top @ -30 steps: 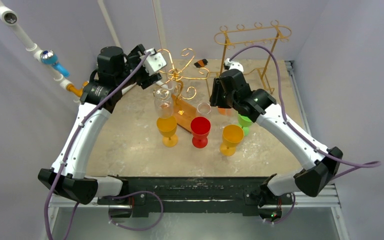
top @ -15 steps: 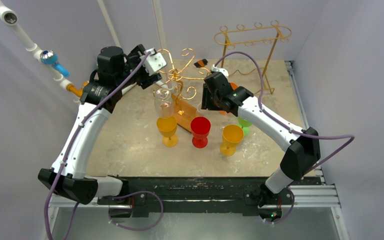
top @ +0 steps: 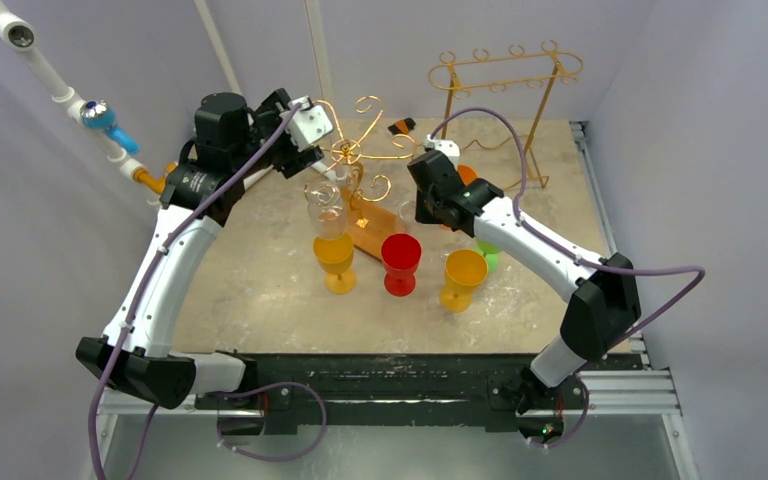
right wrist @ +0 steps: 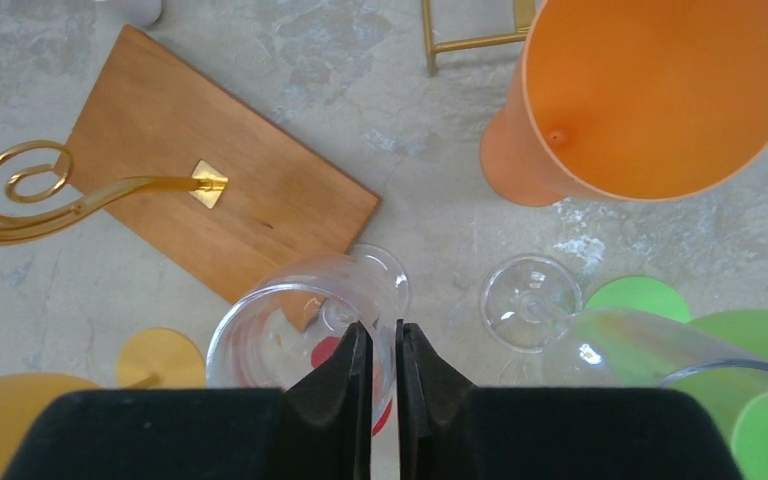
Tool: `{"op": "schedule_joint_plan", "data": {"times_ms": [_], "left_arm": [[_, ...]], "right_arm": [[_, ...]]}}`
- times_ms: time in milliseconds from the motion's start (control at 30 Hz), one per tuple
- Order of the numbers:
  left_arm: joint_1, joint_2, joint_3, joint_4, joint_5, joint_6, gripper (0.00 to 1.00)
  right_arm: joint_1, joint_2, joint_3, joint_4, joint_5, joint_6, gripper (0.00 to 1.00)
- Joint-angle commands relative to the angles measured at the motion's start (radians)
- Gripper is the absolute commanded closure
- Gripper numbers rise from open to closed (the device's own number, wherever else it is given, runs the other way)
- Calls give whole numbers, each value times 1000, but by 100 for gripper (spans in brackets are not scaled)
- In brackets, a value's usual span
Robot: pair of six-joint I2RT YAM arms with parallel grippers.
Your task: Place the wine glass upside down on the wine glass rack
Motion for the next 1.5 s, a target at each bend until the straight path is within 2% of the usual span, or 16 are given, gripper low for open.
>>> {"op": "schedule_joint_plan", "data": {"times_ms": [0,100,700,1100,1167,1233,1267,1367,1467], "left_arm": [[5,-5,7,8,-35,-8,31],[5,-2,3,11,-31,-7,31],[4,86,-69,45,7,-27,33],[-22,233,134,-13,-5,-60,36],[-37,246,163,-26,-13,-66,36],[-52,246,168,-24,-25,-62,36],[-61,245,168,-24,-37,-60,36],[-82,251,174,-23,-65,-52,36],[-91,264,188,-31,-76,-51,36]], "right_arm": [[-21,-28,-2,-8,81,-18,92],[-24,-27,9,-33,93,-29,96],[-44,-9,-11,-51,74,-32,100],[-75,5,38,-94,105,-70,99],[-76,12,49,-110,103,-76,91],[-76,6,62,-120,110,-79,73],[-76,-1,65,-119,114,-83,68],[-76,-17,91,-132,120,-97,57],[-76,-20,126,-147,129,-117,51]]}}
